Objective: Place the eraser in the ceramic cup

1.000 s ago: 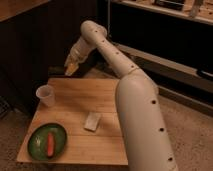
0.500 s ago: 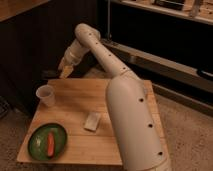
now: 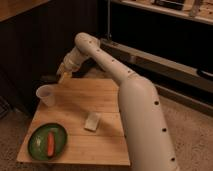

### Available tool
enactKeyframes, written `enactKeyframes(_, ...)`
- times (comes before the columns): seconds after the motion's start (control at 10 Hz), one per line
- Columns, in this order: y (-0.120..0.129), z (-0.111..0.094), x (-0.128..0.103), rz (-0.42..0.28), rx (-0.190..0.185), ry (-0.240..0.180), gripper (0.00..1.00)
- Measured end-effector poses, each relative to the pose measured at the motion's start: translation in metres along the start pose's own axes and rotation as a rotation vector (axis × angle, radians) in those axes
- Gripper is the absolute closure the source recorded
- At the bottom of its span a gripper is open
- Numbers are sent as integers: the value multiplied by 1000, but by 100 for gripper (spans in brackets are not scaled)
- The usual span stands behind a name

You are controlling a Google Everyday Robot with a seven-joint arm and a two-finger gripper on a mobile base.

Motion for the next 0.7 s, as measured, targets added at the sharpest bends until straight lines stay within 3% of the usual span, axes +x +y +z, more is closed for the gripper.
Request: enactKeyframes(0.7,4,29,-10,3,-12,30,100)
